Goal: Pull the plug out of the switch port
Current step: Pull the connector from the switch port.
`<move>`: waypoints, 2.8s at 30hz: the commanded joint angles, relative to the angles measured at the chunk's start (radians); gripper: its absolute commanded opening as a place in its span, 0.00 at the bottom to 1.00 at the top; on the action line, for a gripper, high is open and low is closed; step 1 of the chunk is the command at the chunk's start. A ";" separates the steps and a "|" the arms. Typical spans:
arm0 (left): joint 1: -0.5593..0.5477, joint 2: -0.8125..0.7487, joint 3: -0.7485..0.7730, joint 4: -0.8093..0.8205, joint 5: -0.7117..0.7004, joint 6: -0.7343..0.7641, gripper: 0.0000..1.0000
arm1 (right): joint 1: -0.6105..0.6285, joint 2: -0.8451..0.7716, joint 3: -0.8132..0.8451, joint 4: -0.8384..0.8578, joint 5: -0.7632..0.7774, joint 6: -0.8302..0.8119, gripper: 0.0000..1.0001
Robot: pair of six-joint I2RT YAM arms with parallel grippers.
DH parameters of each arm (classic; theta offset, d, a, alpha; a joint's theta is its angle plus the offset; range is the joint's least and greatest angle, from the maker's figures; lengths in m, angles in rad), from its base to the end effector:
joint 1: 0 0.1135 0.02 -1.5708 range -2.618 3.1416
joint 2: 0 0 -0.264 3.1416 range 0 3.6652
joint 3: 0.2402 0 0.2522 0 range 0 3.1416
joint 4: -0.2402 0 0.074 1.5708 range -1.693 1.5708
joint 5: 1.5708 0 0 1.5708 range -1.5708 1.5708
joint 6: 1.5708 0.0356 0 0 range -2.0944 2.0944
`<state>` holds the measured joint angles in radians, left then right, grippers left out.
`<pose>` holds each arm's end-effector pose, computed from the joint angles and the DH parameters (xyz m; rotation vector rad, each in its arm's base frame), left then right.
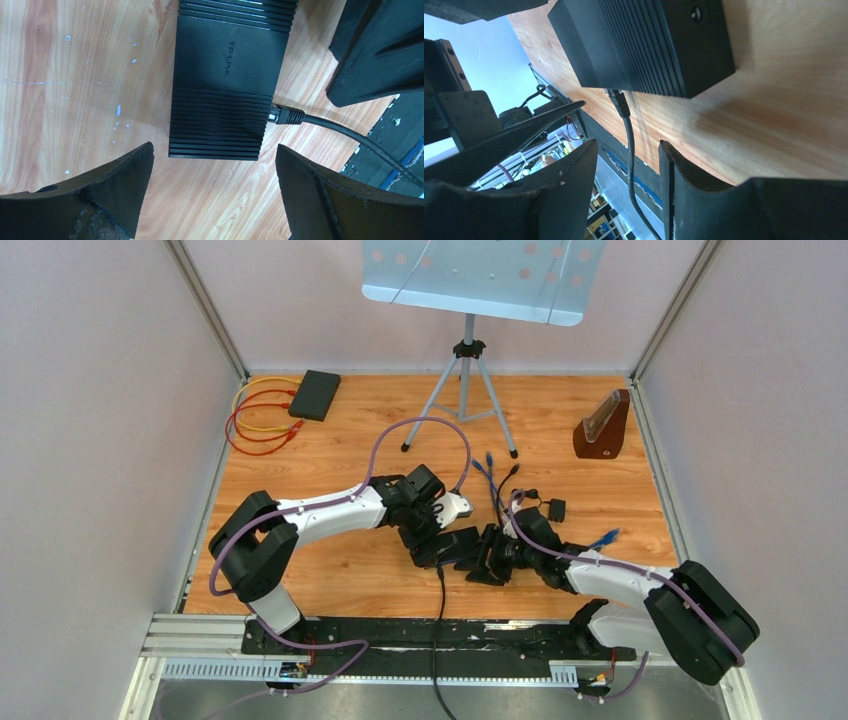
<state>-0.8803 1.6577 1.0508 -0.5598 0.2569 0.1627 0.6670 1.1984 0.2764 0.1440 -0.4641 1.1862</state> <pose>0.1975 -0.2532 0.1864 1.4609 2.3938 -0.5407 0.1435 0.1332 0.1262 0.4388 2.7018 1.2982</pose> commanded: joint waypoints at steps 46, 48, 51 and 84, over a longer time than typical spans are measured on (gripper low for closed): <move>-0.035 0.075 0.034 0.015 0.019 0.036 0.71 | 0.188 0.315 0.053 0.291 0.283 0.185 0.28; -0.035 0.076 0.033 0.016 0.020 0.035 0.70 | 0.187 0.324 0.045 0.320 0.271 0.168 0.26; -0.036 0.076 0.033 0.015 0.021 0.037 0.69 | 0.187 0.339 0.022 0.400 0.240 0.139 0.24; -0.036 0.061 0.024 0.022 0.012 0.025 0.64 | 0.186 0.285 0.165 0.097 0.127 -0.306 0.00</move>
<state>-0.8993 1.7206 1.0595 -0.5739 0.2264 0.1886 0.8482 1.4818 0.3889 0.3737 -0.2764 1.0752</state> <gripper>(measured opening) 0.740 0.044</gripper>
